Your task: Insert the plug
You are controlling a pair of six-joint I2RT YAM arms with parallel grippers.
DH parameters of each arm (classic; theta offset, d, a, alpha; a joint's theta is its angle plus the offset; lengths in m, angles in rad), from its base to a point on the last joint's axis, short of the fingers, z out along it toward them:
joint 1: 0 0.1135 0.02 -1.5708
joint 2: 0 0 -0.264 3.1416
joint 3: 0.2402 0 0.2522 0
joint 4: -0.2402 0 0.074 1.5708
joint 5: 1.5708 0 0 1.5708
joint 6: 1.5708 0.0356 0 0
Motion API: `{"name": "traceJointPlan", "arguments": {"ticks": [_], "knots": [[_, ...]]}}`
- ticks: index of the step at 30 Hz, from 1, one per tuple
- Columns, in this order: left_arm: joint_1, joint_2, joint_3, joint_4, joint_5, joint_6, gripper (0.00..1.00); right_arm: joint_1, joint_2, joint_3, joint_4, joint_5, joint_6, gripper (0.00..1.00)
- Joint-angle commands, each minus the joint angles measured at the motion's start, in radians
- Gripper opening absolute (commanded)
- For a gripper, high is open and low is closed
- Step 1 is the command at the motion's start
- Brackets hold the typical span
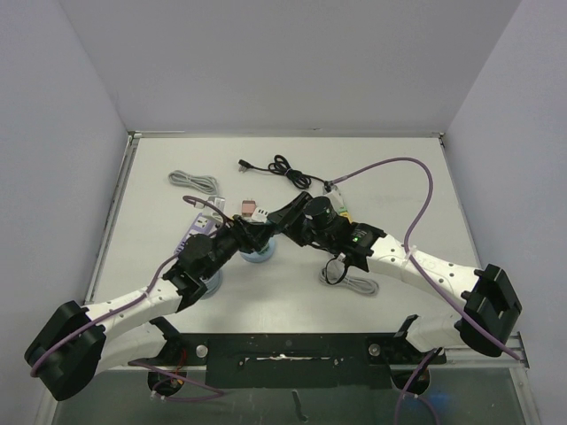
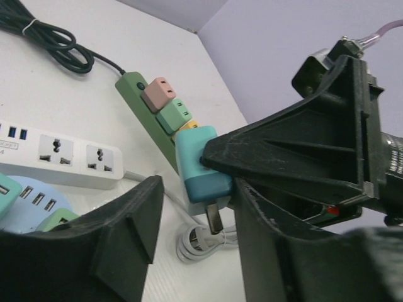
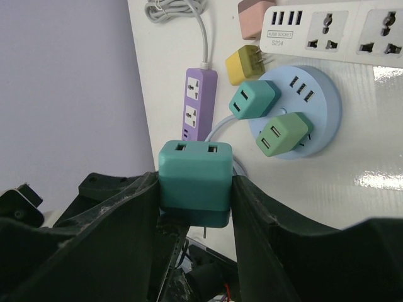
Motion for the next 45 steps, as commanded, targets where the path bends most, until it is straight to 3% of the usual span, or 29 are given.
{"name": "traceJointPlan", "arguments": {"ticks": [1, 6, 11, 15, 21, 24, 31, 39, 45], "knots": [[-0.003, 0.007, 0.011, 0.127, -0.070, -0.027, 0.33, 0.010, -0.021, 0.001, 0.088, -0.028, -0.030, 0.43], [-0.003, 0.014, 0.027, 0.101, -0.018, -0.033, 0.22, 0.008, -0.048, -0.019, 0.121, -0.022, -0.095, 0.59], [0.003, -0.026, 0.072, -0.038, 0.062, -0.057, 0.21, -0.013, -0.121, -0.031, 0.099, 0.000, -0.290, 0.80], [0.024, -0.067, 0.128, -0.198, 0.186, -0.112, 0.21, -0.050, -0.259, -0.160, 0.235, -0.059, -0.448, 0.91], [0.113, -0.110, 0.185, -0.282, 0.477, -0.336, 0.21, -0.229, -0.427, -0.271, 0.372, -0.524, -0.604, 0.92], [0.148, -0.129, 0.209, -0.262, 0.588, -0.433, 0.21, -0.249, -0.452, -0.273, 0.381, -0.636, -0.605, 0.92], [0.173, -0.142, 0.235, -0.196, 0.669, -0.528, 0.19, -0.247, -0.368, -0.270, 0.521, -0.779, -0.457, 0.81], [0.182, -0.155, 0.227, -0.181, 0.678, -0.522, 0.11, -0.238, -0.288, -0.247, 0.620, -0.794, -0.334, 0.62], [0.191, -0.168, 0.224, -0.151, 0.679, -0.532, 0.11, -0.224, -0.236, -0.244, 0.694, -0.851, -0.266, 0.58]]}}
